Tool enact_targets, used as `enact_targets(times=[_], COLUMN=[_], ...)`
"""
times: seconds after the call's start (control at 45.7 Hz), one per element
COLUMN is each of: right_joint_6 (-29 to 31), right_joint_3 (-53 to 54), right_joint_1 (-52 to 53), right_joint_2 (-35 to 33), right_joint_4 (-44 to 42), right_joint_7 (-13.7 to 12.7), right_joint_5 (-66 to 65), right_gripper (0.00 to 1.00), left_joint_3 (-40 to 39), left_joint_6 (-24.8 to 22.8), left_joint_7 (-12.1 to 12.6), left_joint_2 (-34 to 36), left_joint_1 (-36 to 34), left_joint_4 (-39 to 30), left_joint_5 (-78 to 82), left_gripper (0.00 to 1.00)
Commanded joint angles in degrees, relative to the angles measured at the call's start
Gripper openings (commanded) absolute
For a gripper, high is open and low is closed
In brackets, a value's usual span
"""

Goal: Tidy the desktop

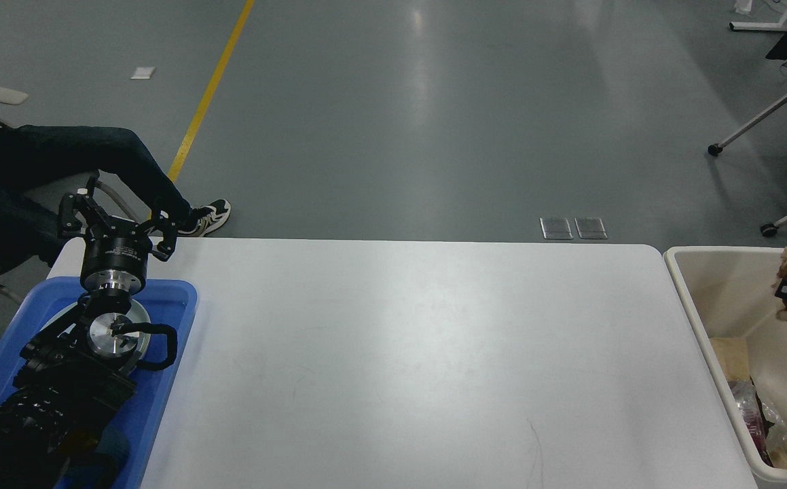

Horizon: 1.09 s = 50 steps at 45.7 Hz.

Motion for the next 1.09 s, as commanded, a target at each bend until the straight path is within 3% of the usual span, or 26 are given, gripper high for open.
enact_targets(times=[0.0, 0.153, 0.438, 0.503, 0.635, 0.832, 1.072], right_joint_6=[-0.31, -0.49, -0.22, -0.05, 0.48, 0.83, 0.74], right_joint_3=[7.37, 20.19, 65.45, 73.71, 86.46, 97.90, 98.96], right_joint_1=[-4.99, -6.93, -13.25, -13.96, -14.84, -16.77, -14.05], right_joint_2=[0.39, 0.39, 0.48, 1.18, 4.26, 6.54, 17.35], right_joint_4=[-3.08, -3.61, -3.35, -2.99, 0.69, 11.94, 13.44], right_joint_7=[0.09, 0.35, 1.32, 3.25, 9.58, 10.46, 10.81], right_joint_5=[0.00, 0.00, 0.00, 0.00, 0.00, -0.08, -0.96], right_gripper=[1.00, 1.00, 1.00, 1.00, 1.00, 1.00, 1.00], left_joint_3=[0.00, 0.00, 0.00, 0.00, 0.00, 0.00, 0.00], left_joint_6=[0.00, 0.00, 0.00, 0.00, 0.00, 0.00, 0.00], left_joint_7=[0.00, 0.00, 0.00, 0.00, 0.00, 0.00, 0.00], left_joint_2=[0.00, 0.00, 0.00, 0.00, 0.00, 0.00, 0.00], left_joint_1=[0.00, 0.00, 0.00, 0.00, 0.00, 0.00, 0.00], left_joint_4=[0.00, 0.00, 0.00, 0.00, 0.00, 0.00, 0.00], left_joint_5=[0.00, 0.00, 0.00, 0.00, 0.00, 0.00, 0.00], left_gripper=[0.96, 0.96, 0.96, 0.96, 0.96, 0.96, 0.96])
